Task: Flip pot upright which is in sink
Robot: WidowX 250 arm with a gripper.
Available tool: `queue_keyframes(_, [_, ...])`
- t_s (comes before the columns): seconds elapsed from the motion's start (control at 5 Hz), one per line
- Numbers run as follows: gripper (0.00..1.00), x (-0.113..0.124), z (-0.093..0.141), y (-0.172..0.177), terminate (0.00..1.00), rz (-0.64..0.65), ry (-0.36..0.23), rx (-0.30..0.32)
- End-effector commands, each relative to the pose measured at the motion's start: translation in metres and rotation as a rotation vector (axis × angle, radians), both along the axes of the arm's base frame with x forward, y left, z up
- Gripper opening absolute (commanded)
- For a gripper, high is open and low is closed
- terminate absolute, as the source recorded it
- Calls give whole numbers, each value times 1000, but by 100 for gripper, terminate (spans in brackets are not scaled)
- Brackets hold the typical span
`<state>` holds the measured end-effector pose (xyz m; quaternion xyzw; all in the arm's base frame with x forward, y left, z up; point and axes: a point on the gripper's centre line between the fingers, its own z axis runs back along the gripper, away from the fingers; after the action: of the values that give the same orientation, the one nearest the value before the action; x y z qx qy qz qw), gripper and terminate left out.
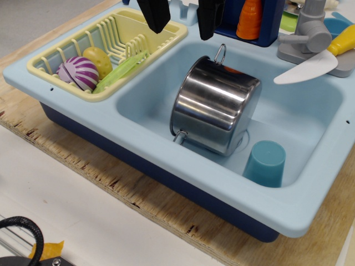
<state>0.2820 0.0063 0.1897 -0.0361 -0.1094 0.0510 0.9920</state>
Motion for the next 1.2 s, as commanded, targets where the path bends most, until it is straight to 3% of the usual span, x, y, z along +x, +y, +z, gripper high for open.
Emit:
queue_keyframes(0.0, [100, 0, 0, 0, 0, 0, 0, 0])
queue_keyframes(0.2, [100, -4, -3, 4, 0, 37, 2, -72])
queue_keyframes(0.4, [100, -5, -5, 8, 0, 61, -39, -132])
queue_keyframes(1.0, [100, -12, -29, 8, 0, 151, 16, -340])
